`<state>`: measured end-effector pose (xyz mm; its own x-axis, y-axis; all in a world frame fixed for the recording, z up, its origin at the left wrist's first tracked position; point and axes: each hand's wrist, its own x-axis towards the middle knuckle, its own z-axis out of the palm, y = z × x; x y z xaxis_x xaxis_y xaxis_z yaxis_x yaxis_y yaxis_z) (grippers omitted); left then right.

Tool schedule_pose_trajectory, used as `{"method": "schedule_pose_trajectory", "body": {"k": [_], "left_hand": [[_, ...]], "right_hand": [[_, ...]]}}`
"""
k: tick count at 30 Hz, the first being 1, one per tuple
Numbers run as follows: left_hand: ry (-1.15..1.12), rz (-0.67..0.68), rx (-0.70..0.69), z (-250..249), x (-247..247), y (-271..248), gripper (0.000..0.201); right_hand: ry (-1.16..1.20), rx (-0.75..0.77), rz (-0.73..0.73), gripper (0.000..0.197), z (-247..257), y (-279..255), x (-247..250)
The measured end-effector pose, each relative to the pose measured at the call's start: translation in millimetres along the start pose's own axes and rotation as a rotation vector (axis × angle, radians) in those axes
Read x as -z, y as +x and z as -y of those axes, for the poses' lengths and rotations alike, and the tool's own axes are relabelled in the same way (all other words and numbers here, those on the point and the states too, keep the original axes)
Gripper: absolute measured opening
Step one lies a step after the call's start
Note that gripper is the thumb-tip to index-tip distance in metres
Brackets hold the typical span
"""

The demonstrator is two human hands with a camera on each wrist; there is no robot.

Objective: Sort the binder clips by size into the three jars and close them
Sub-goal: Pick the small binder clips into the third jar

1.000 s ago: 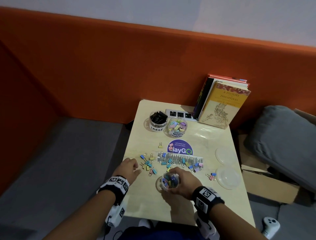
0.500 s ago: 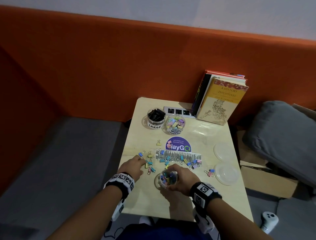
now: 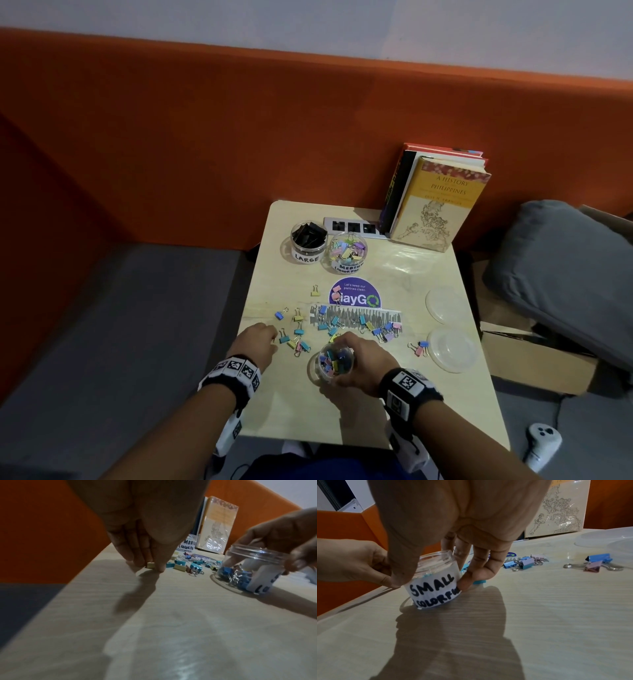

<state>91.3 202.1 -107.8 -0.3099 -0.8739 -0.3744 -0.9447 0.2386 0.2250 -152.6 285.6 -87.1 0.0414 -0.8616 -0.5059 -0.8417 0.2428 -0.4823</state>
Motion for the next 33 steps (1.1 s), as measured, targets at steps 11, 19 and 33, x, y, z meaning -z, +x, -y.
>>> {"method": "schedule_pose_trajectory", "body": {"k": [11, 19, 33], "left_hand": [[-0.248, -0.117, -0.299, -48.4, 29.5, -13.2, 0.023], [-0.296, -0.042, -0.281, -56.7, 19.5, -1.5, 0.03], [0.101, 0.077, -0.17, -25.5, -2.9, 4.8, 0.03]], "right_hand": [[0.029, 0.017, -0.003, 0.066, 0.5, -0.6, 1.2], [0.04, 0.031, -0.014, 0.069, -0.2, -2.5, 0.7], [0.07, 0.026, -0.001, 0.069, -0.4, 0.8, 0.1]]}}
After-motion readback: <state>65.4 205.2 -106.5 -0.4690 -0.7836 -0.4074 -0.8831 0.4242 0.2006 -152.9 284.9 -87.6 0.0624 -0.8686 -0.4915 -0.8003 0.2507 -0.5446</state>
